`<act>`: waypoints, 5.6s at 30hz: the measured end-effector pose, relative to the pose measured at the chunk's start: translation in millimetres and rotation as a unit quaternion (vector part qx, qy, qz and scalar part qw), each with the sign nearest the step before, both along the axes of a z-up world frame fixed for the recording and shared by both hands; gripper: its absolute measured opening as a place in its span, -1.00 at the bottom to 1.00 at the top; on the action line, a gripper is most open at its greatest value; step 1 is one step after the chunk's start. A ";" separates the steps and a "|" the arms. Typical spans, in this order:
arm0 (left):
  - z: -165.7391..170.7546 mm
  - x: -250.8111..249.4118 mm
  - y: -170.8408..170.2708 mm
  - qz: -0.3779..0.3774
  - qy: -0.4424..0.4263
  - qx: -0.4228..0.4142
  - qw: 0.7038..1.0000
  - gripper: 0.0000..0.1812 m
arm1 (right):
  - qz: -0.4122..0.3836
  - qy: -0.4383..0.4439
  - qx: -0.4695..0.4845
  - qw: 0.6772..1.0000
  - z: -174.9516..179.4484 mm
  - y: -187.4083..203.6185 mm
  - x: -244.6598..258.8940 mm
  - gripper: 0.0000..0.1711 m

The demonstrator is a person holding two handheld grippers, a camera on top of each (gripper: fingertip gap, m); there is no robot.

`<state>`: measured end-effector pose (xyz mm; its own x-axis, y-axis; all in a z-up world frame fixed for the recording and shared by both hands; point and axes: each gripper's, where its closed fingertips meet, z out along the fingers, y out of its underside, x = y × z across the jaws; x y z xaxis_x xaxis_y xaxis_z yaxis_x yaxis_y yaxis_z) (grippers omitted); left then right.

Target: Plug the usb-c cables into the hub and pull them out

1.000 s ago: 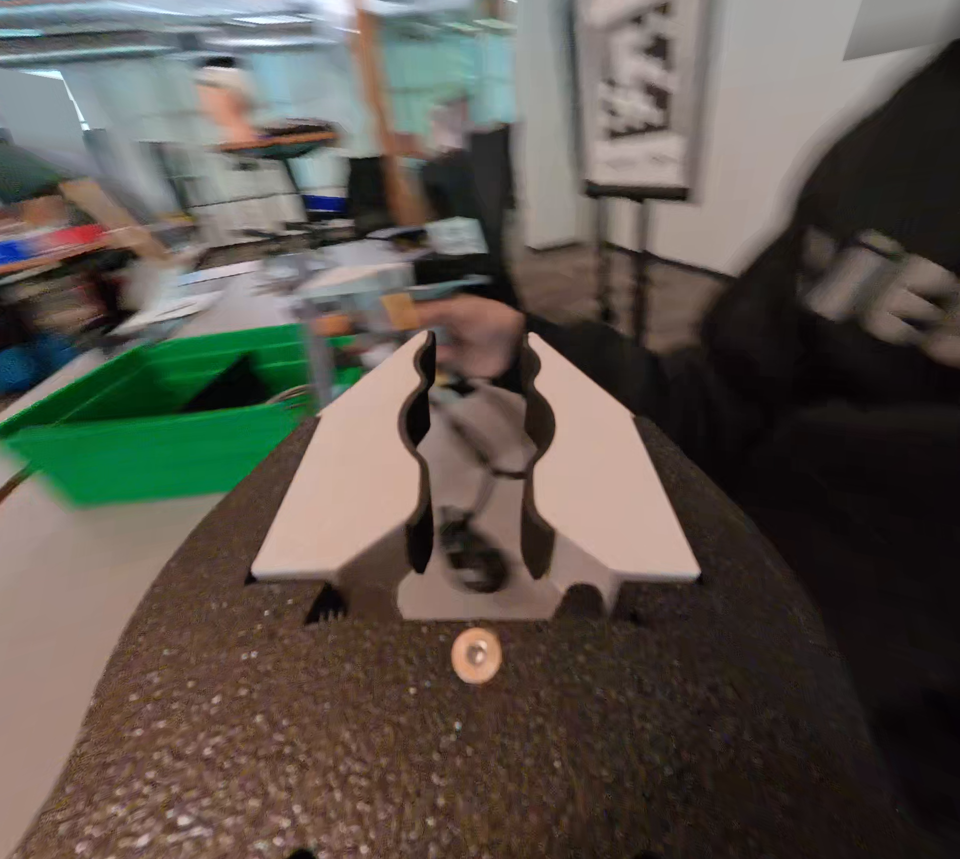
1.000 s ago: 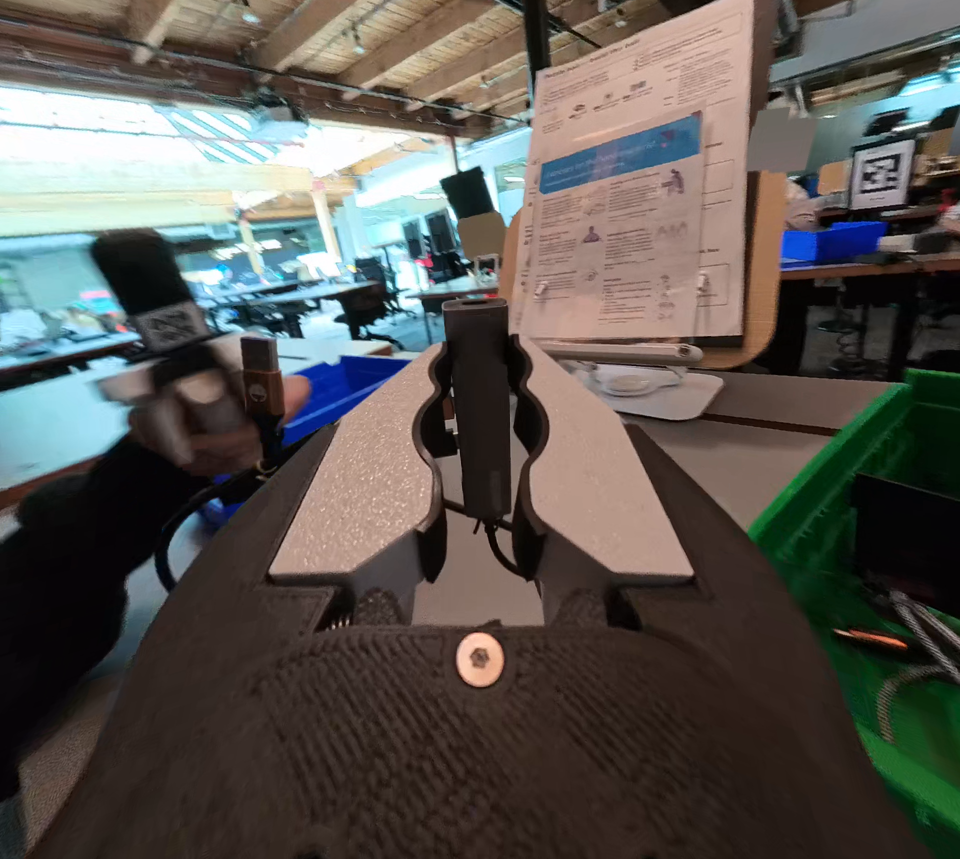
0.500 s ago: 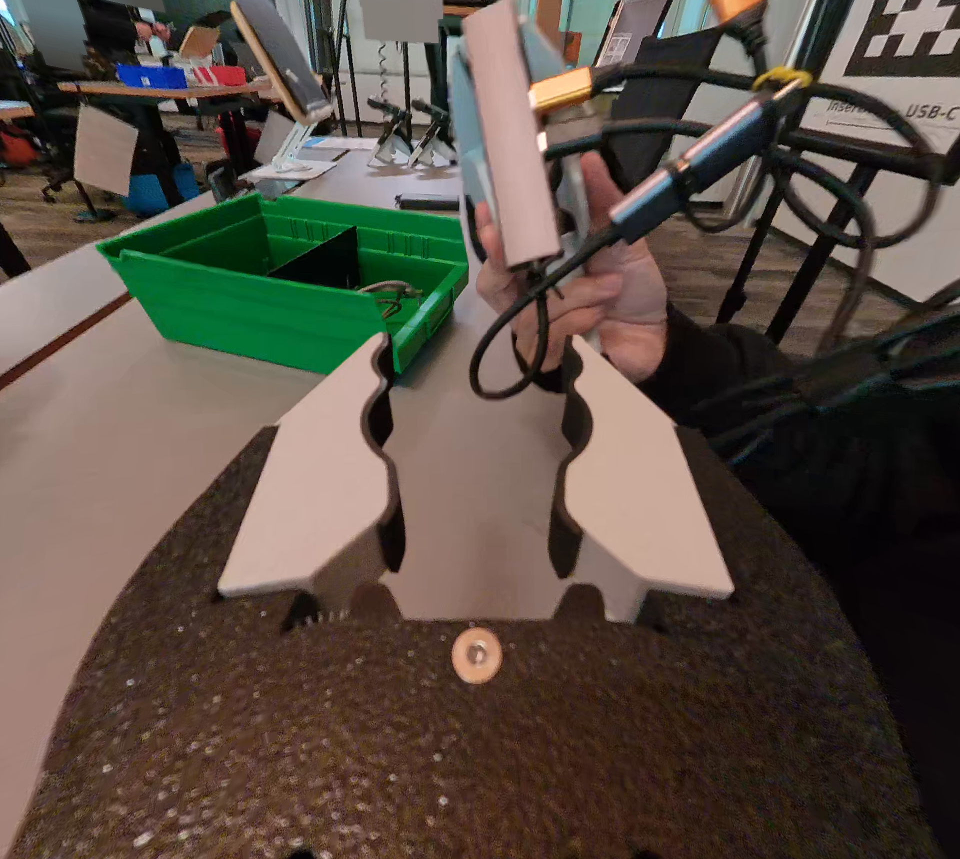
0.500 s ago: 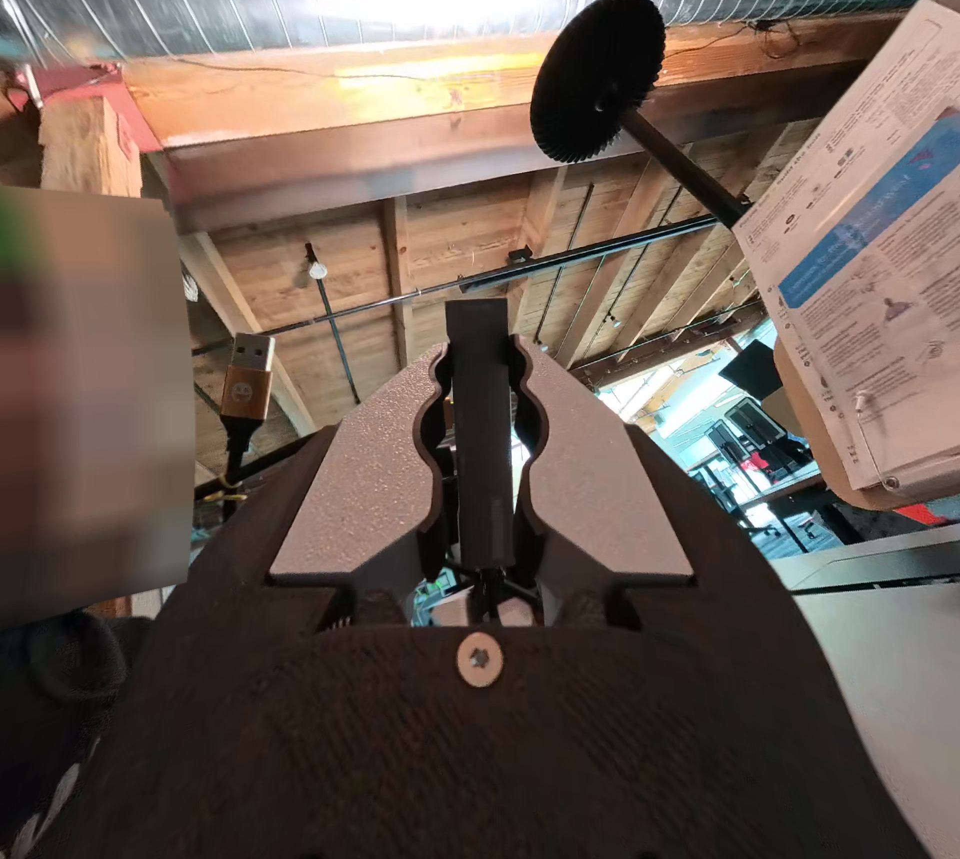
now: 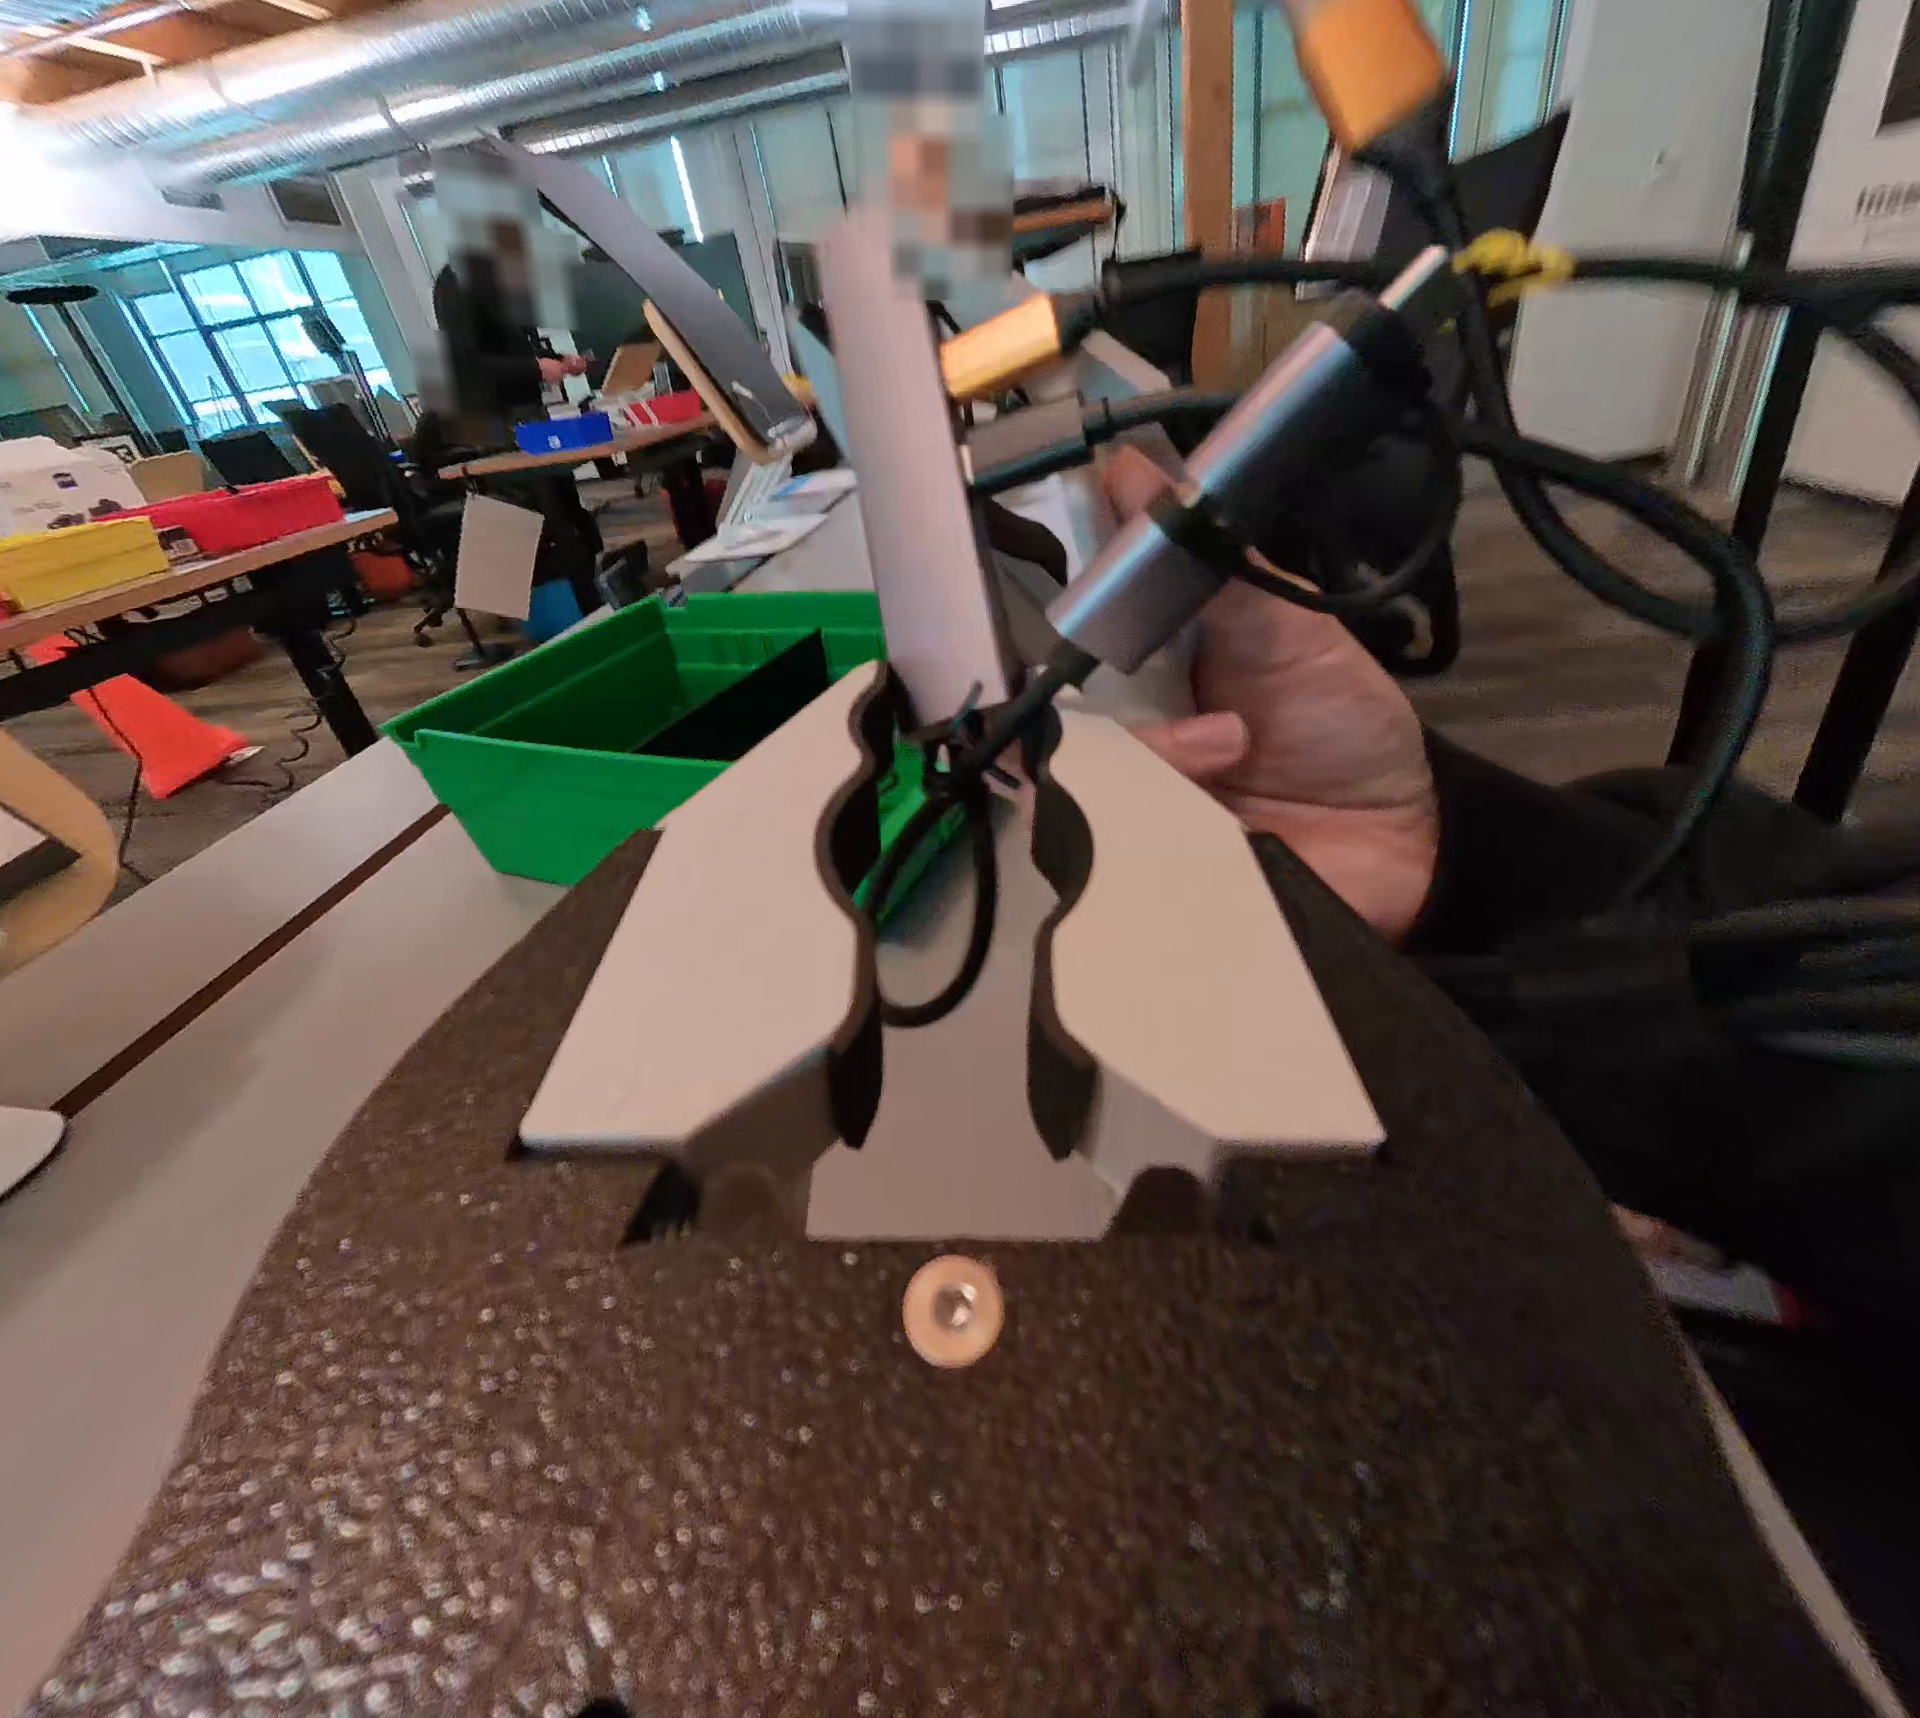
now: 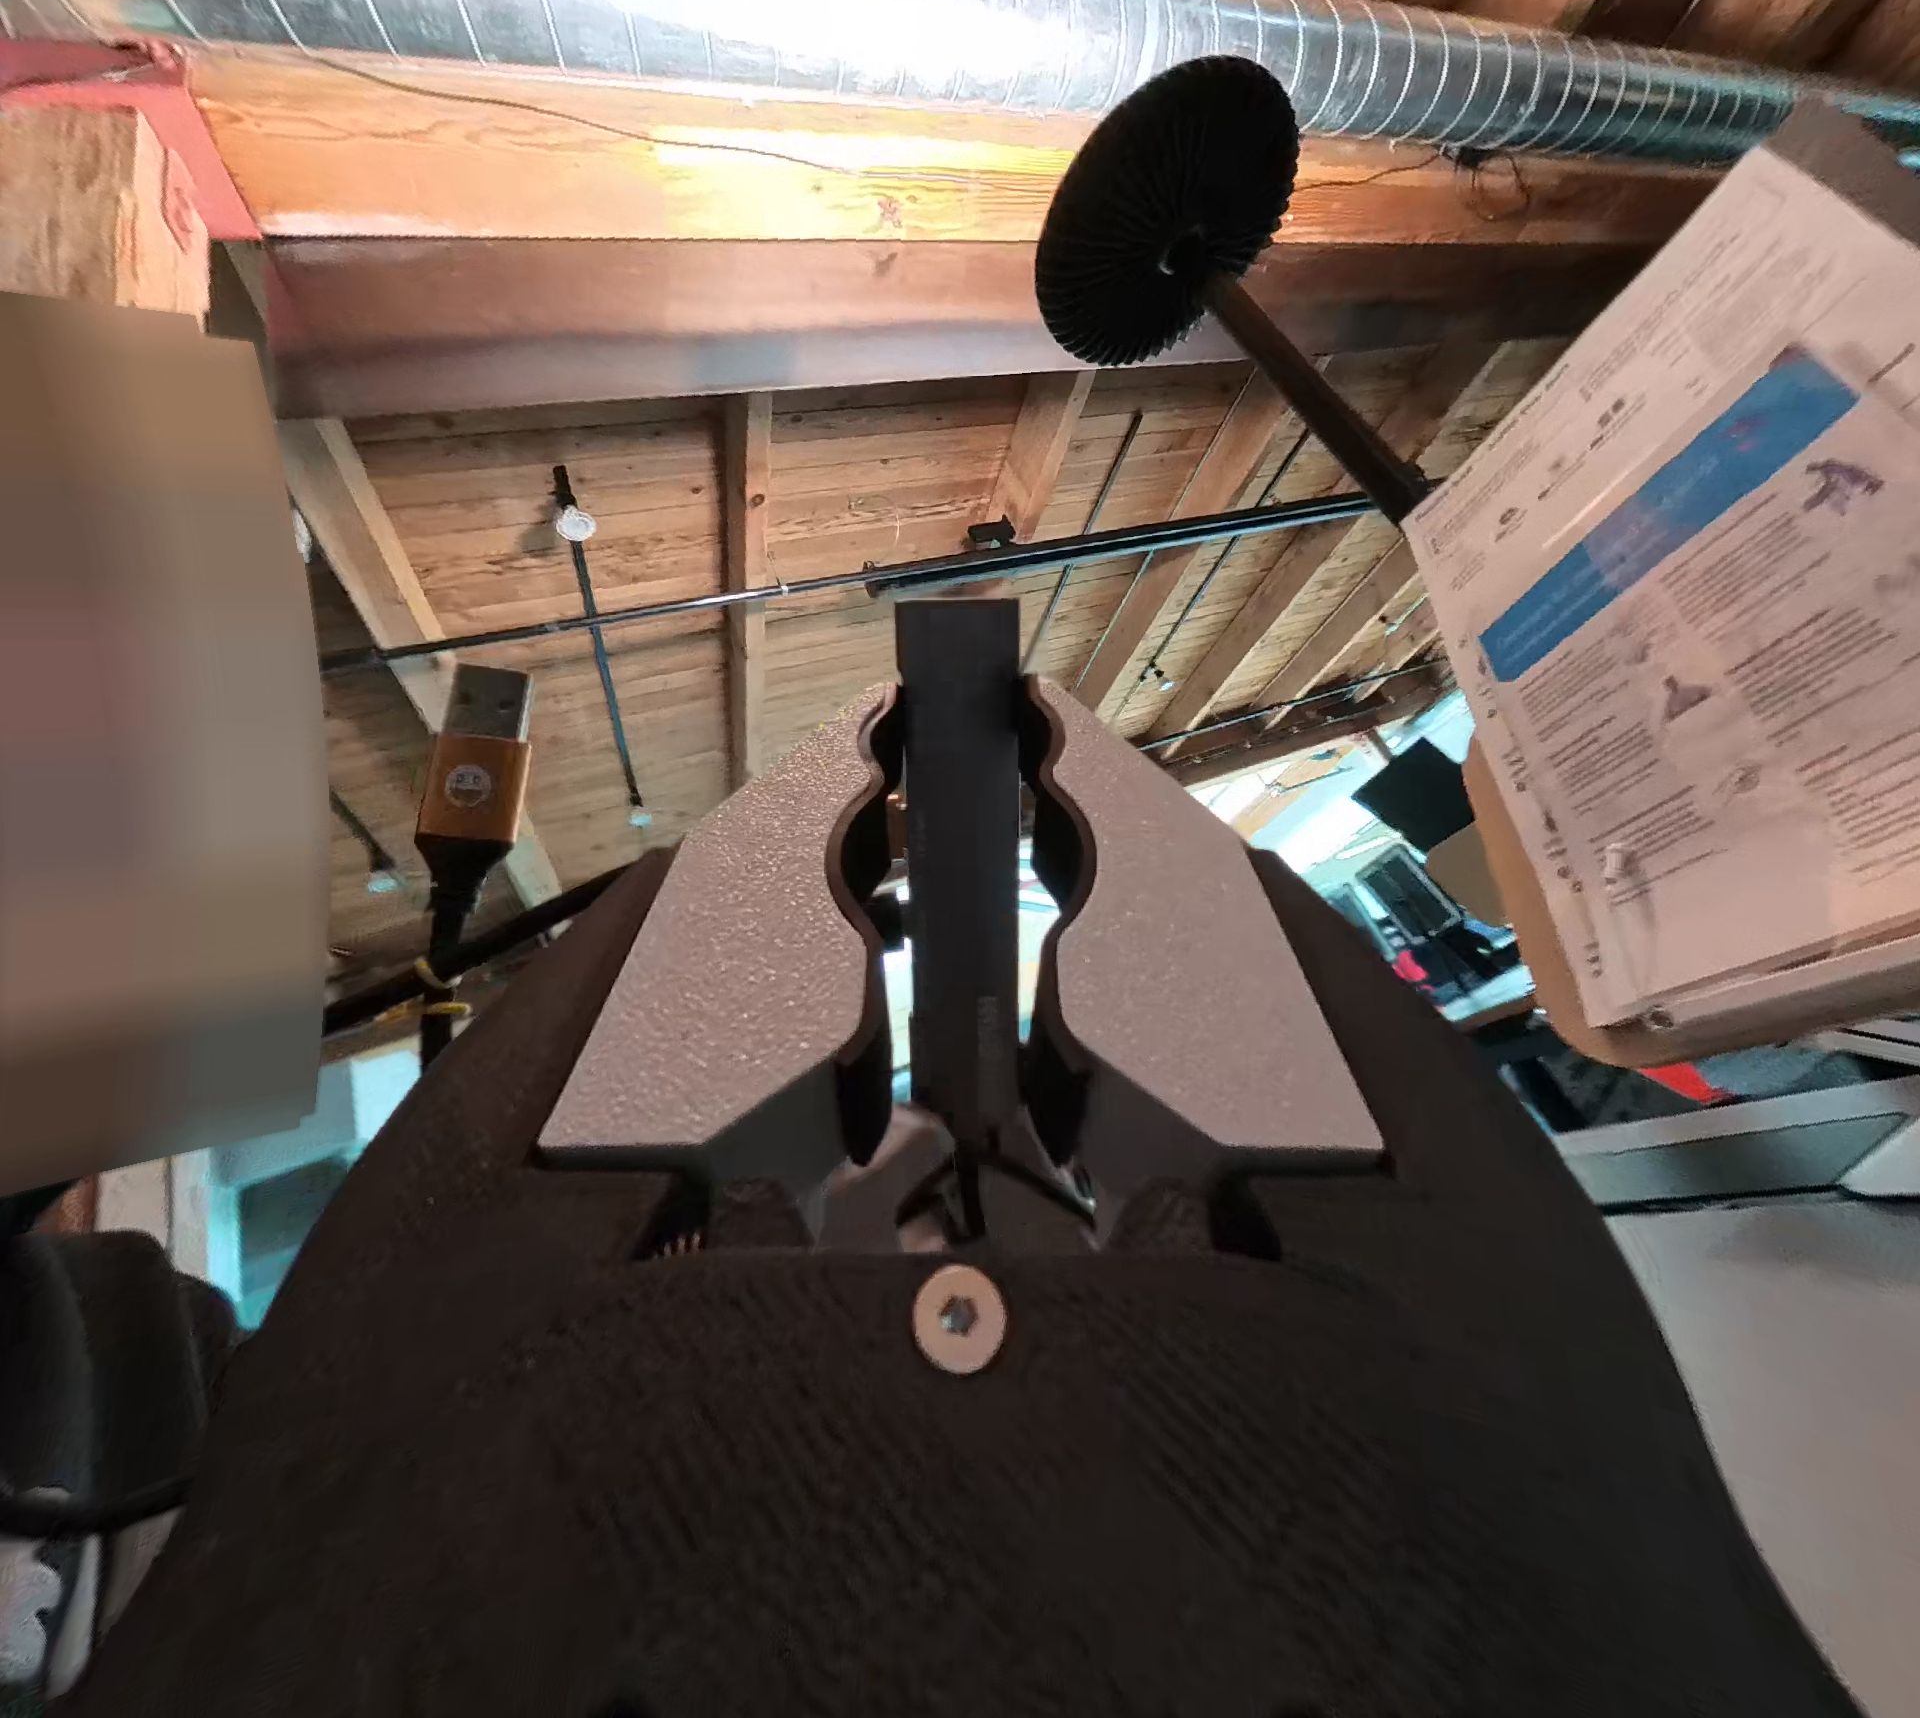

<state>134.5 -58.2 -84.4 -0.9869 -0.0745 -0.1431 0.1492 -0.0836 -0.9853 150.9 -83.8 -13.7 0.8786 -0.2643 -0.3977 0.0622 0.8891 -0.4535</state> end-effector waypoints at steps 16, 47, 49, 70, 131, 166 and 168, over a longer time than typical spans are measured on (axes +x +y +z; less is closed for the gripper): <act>4.8 23.3 37.3 0.136 -0.367 0.092 0.916 -0.79 | 0.123 0.187 -0.170 0.960 -58.8 -4.4 4.7 -0.46; -1.8 42.3 49.5 0.160 -0.344 0.073 0.922 -0.46 | 0.162 0.215 -0.011 0.963 -52.6 0.2 28.3 -0.91; 2.5 39.7 49.4 0.154 -0.330 0.054 0.930 -0.48 | 0.177 0.218 -0.018 0.960 -52.7 8.0 27.3 -0.91; 7.0 51.5 54.7 0.161 -0.234 0.021 0.959 -0.37 | 0.236 0.207 0.040 0.948 -47.6 11.4 25.1 -0.91; 11.7 65.7 48.4 0.255 -0.171 0.041 0.951 -0.76 | -0.203 0.142 -0.497 0.831 -75.6 44.9 37.8 -0.87; 35.3 115.6 127.2 0.294 0.013 -0.082 0.952 -0.77 | -0.437 0.321 -0.589 0.600 -58.0 -180.9 86.8 -0.88; 34.5 114.9 125.8 0.293 0.010 -0.079 0.953 -0.77 | -0.424 0.347 -0.590 0.593 -79.2 -188.9 98.0 -0.88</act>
<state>249.3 67.6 -49.9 -0.7710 -0.6333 -0.0671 0.1979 -0.1382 -0.9704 248.9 -272.7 -92.9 -0.0368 -0.9484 0.3150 -0.3051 -0.2895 -0.9072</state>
